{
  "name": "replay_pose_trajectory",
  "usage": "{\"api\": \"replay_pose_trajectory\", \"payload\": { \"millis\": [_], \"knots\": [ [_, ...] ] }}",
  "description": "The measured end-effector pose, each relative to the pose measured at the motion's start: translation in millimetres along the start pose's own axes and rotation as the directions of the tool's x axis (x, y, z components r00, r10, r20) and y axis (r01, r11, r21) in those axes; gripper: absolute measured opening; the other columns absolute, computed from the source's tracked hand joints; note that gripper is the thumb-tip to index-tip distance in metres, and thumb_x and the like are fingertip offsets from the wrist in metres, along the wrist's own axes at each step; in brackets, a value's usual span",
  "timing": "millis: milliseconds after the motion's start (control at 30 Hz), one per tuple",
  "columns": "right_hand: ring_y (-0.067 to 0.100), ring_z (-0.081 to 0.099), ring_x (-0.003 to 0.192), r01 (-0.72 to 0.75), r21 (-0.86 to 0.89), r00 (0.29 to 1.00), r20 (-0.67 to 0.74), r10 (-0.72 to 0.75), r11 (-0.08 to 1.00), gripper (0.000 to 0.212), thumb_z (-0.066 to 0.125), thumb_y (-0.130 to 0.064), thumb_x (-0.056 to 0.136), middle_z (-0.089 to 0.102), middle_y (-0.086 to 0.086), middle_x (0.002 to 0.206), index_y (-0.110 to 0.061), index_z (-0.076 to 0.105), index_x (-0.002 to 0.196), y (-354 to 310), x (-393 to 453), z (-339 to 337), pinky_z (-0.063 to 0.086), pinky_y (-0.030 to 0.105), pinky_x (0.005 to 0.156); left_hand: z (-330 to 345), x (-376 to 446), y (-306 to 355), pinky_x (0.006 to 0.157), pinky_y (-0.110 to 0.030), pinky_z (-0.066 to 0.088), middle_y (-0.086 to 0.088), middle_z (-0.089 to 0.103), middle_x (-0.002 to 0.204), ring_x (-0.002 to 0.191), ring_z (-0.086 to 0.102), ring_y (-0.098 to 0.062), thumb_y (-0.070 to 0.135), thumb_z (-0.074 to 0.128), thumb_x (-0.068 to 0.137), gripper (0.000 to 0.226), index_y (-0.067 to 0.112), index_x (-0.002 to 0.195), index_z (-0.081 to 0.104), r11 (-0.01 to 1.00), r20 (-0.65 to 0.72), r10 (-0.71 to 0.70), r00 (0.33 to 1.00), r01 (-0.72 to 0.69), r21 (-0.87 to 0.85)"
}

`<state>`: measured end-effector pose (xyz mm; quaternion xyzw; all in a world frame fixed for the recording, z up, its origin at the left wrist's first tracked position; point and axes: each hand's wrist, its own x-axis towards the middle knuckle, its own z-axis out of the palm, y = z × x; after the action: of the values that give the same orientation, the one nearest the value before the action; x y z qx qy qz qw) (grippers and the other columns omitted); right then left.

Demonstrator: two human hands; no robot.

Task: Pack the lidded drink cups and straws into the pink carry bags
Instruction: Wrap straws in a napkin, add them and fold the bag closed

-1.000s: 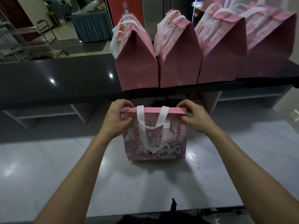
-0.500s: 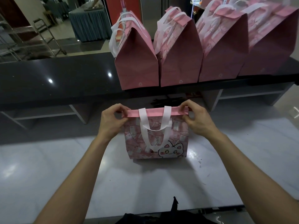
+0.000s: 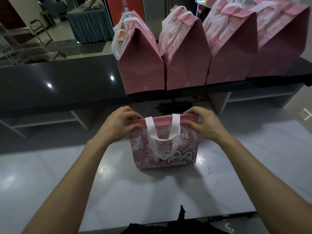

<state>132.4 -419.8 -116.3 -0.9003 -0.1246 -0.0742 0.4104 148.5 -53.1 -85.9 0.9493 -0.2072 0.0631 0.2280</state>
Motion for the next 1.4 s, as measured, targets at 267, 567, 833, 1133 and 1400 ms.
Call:
{"api": "replay_pose_trajectory", "payload": {
  "millis": [267, 567, 833, 1133, 1400],
  "knots": [
    [0.001, 0.068, 0.097, -0.058, -0.102, 0.996, 0.065, 0.065, 0.993, 0.018, 0.084, -0.023, 0.093, 0.075, -0.017, 0.102, -0.037, 0.074, 0.097, -3, 9, -5, 0.063, 0.037, 0.084, -2, 3, 3, 0.083, -0.039, 0.062, 0.011, 0.060, 0.101, 0.094, 0.059, -0.013, 0.032, 0.086, 0.092, 0.011, 0.027, 0.098, 0.077, 0.997, -0.032, 0.030, 0.999, -0.028, 0.076],
    [-0.009, 0.062, 0.111, 0.054, -0.060, 0.996, 0.077, -0.050, 0.997, 0.039, 0.062, -0.057, 0.091, 0.066, -0.027, 0.118, -0.038, 0.072, 0.123, -43, 22, -16, 0.050, 0.014, 0.088, -21, 17, 34, 0.105, -0.035, 0.054, 0.019, 0.066, 0.125, 0.121, 0.059, -0.004, 0.036, 0.059, 0.093, 0.034, 0.036, 0.124, 0.073, 0.995, 0.100, 0.073, 0.992, -0.065, -0.079],
    [0.018, 0.065, 0.089, 0.145, -0.430, 0.953, 0.303, -0.008, 0.891, 0.020, 0.083, -0.046, 0.089, 0.069, -0.010, 0.097, -0.032, 0.073, 0.098, -80, 44, 18, 0.060, 0.048, 0.080, 7, 45, 65, 0.087, -0.033, 0.046, 0.017, 0.062, 0.095, 0.100, 0.061, -0.013, 0.058, 0.085, 0.086, 0.035, 0.029, 0.105, 0.076, 0.964, 0.201, 0.113, 0.973, -0.157, 0.217],
    [0.005, 0.063, 0.117, 0.168, -0.254, 0.956, 0.277, -0.095, 0.952, 0.066, 0.080, -0.072, 0.082, 0.069, -0.015, 0.128, -0.036, 0.065, 0.136, -53, 33, 9, 0.053, 0.029, 0.095, -2, 34, 37, 0.090, -0.023, 0.054, 0.026, 0.068, 0.118, 0.113, 0.061, 0.004, 0.076, 0.084, 0.071, 0.067, 0.047, 0.130, 0.072, 0.998, 0.235, 0.022, 0.972, -0.008, -0.064],
    [-0.003, 0.067, 0.095, -0.105, -0.206, 0.985, 0.115, 0.130, 0.973, 0.034, 0.087, -0.055, 0.082, 0.074, -0.025, 0.094, -0.036, 0.083, 0.110, -5, 11, -17, 0.060, 0.040, 0.092, -4, 12, -2, 0.092, -0.039, 0.066, 0.028, 0.074, 0.092, 0.094, 0.071, 0.003, 0.021, 0.091, 0.088, 0.028, 0.035, 0.111, 0.085, 0.980, 0.160, -0.190, 0.969, 0.196, -0.019]
  ]
}}
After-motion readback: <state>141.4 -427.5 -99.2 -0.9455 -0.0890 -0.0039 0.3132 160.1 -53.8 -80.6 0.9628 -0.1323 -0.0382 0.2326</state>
